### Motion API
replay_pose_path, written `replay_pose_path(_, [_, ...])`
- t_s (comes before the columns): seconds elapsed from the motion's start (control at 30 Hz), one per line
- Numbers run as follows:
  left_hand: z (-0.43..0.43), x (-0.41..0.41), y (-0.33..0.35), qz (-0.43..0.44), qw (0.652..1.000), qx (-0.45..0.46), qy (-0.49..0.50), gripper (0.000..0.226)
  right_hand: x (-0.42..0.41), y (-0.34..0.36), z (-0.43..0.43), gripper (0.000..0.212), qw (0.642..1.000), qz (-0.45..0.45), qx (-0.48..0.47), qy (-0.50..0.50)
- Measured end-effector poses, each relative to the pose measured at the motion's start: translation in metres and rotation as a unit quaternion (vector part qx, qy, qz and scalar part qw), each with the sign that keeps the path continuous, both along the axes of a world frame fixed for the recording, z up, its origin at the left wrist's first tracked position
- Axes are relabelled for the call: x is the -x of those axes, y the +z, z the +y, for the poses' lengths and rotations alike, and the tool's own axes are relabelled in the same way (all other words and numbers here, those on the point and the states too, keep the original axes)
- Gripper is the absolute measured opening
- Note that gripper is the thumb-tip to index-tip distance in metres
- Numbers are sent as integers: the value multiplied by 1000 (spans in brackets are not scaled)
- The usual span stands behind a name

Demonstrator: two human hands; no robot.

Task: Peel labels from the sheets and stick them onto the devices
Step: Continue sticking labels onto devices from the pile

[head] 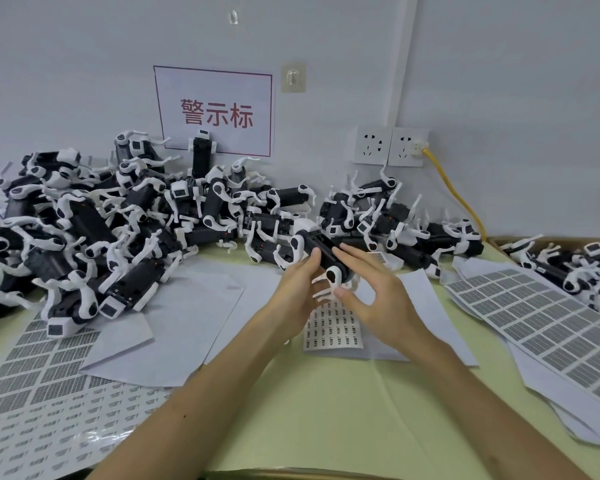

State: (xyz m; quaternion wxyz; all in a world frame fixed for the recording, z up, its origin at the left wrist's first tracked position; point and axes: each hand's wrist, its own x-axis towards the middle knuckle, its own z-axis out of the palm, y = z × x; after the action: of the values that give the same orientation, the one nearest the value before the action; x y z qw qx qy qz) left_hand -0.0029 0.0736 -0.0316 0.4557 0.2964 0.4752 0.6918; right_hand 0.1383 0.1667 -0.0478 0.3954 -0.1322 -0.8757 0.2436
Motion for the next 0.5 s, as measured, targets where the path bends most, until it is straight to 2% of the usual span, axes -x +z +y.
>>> replay_pose_path(0.17, [-3,-2,-1,20,1000,-1,-1,29,-1,0,-3,63,999,-31,29,17])
replay_pose_path(0.33, [-7,-8,1,66,998,-6,-6,41,-1,3,-6,72,998,-44,45,30])
replay_pose_path(0.5, [-6,-9,1,99,995,3,-6,36,-4,4,-3,80,997,-39,42,48])
